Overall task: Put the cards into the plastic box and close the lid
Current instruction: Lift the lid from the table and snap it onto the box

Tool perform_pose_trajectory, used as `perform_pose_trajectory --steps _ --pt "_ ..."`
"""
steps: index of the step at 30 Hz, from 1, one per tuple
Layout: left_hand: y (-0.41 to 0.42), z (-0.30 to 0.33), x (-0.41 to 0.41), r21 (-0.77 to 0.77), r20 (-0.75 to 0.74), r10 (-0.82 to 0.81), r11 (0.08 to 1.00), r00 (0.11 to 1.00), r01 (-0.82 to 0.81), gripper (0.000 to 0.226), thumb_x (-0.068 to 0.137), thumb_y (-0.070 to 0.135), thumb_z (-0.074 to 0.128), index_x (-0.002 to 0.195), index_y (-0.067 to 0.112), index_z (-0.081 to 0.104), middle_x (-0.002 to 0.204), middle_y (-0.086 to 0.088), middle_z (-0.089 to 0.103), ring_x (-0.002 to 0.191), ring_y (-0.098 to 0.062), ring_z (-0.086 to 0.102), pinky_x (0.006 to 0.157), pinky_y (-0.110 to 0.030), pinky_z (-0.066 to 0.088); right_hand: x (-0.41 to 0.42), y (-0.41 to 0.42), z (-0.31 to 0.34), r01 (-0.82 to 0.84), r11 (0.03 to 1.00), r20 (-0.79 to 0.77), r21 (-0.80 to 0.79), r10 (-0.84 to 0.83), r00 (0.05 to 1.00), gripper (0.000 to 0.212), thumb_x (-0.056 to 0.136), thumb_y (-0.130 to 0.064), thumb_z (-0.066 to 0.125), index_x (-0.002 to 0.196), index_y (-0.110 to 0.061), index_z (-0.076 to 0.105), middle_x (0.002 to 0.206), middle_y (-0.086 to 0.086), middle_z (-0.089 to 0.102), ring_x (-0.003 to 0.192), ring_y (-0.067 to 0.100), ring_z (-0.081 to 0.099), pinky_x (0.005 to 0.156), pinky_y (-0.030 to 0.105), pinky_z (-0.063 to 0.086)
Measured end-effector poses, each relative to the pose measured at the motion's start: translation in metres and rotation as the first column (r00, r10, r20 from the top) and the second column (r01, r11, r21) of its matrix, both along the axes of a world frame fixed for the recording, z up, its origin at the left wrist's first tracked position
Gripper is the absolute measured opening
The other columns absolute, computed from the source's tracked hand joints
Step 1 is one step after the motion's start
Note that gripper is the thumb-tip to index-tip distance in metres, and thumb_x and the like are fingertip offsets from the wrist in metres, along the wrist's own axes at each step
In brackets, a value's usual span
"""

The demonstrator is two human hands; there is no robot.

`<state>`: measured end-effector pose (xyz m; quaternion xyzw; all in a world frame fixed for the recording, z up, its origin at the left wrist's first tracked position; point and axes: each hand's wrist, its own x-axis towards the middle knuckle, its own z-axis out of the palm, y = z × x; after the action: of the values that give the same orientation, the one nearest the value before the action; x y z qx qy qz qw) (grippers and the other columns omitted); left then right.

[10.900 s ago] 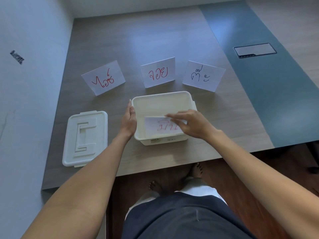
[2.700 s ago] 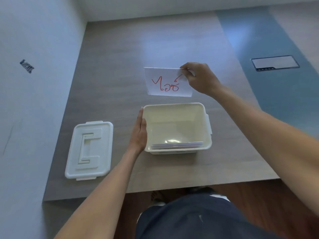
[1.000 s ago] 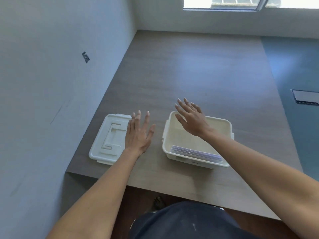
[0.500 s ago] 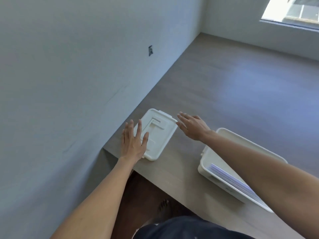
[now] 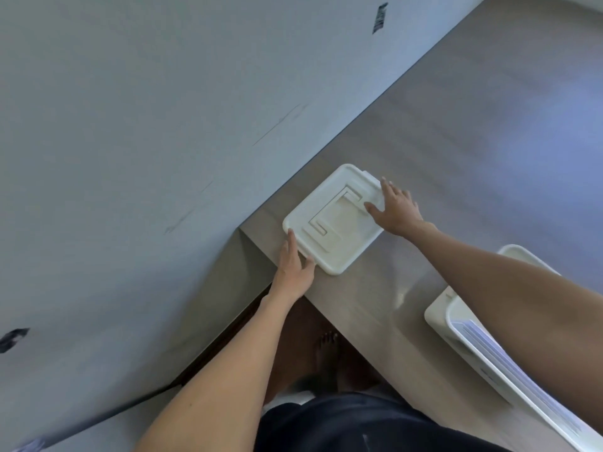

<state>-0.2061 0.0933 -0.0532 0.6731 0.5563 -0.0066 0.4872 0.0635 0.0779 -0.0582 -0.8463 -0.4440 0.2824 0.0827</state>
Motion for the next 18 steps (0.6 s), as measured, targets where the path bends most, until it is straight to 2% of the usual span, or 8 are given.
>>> perform_pose_trajectory --steps 3,5,7,9,12,18 --pt "-0.001 -0.005 0.006 -0.08 0.086 0.106 0.992 0.991 -0.099 0.086 0.096 0.034 0.052 0.159 0.034 -0.007 0.168 0.005 0.002 0.154 -0.016 0.007 0.123 -0.039 0.012 -0.001 0.005 0.001 0.125 0.992 -0.054 0.01 -0.124 0.991 0.079 0.095 -0.057 0.045 0.157 -0.019 0.014 0.155 0.012 0.035 0.144 0.037 0.025 0.114 0.055 0.023" --pt "0.004 -0.005 0.006 -0.152 0.14 0.205 0.971 0.969 -0.183 0.087 0.087 0.035 0.057 0.156 0.046 0.005 0.164 0.01 0.022 0.149 -0.012 0.026 0.121 -0.043 0.024 0.0 0.005 0.0 0.18 0.984 -0.072 -0.012 -0.18 0.981 0.077 0.093 -0.06 0.046 0.153 -0.018 0.025 0.153 0.015 0.033 0.142 0.037 0.025 0.115 0.053 0.023" --pt "0.008 0.002 0.007 -0.229 0.198 0.308 0.938 0.931 -0.262 0.085 0.092 0.024 0.056 0.157 0.041 0.004 0.157 0.015 0.033 0.141 -0.007 0.036 0.112 -0.031 0.026 0.002 0.003 0.0 0.264 0.963 -0.115 -0.059 -0.269 0.956 0.073 0.09 -0.063 0.046 0.145 -0.016 0.039 0.15 0.016 0.032 0.138 0.038 0.027 0.114 0.052 0.025" --pt "0.011 0.006 0.006 -0.312 0.218 0.414 0.888 0.884 -0.339 0.083 0.098 0.018 0.052 0.159 0.031 -0.004 0.16 0.012 0.028 0.146 -0.01 0.03 0.109 -0.03 0.022 0.006 0.001 -0.001 0.355 0.929 -0.175 -0.104 -0.368 0.913 0.07 0.088 -0.066 0.045 0.133 -0.012 0.052 0.148 0.017 0.031 0.135 0.039 0.029 0.114 0.053 0.026" --pt "0.018 0.004 0.001 -0.384 0.236 0.48 0.845 0.845 -0.373 0.085 0.096 0.025 0.053 0.159 0.033 -0.004 0.164 0.009 0.024 0.15 -0.012 0.022 0.119 -0.04 0.014 0.009 -0.002 -0.005 0.42 0.898 -0.234 -0.128 -0.439 0.867 0.067 0.086 -0.064 0.046 0.117 -0.008 0.062 0.144 0.015 0.033 0.131 0.038 0.032 0.112 0.054 0.028" --pt "0.033 0.029 0.015 -0.4 0.341 0.556 0.816 0.758 -0.418 0.086 0.09 0.024 0.054 0.16 0.027 0.003 0.162 0.005 0.03 0.146 -0.016 0.032 0.123 -0.047 0.018 0.014 -0.012 0.01 0.511 0.856 -0.405 -0.081 -0.497 0.768 0.052 0.086 -0.052 0.052 0.101 -0.005 0.068 0.132 0.012 0.035 0.112 0.035 0.05 0.099 0.042 0.043"
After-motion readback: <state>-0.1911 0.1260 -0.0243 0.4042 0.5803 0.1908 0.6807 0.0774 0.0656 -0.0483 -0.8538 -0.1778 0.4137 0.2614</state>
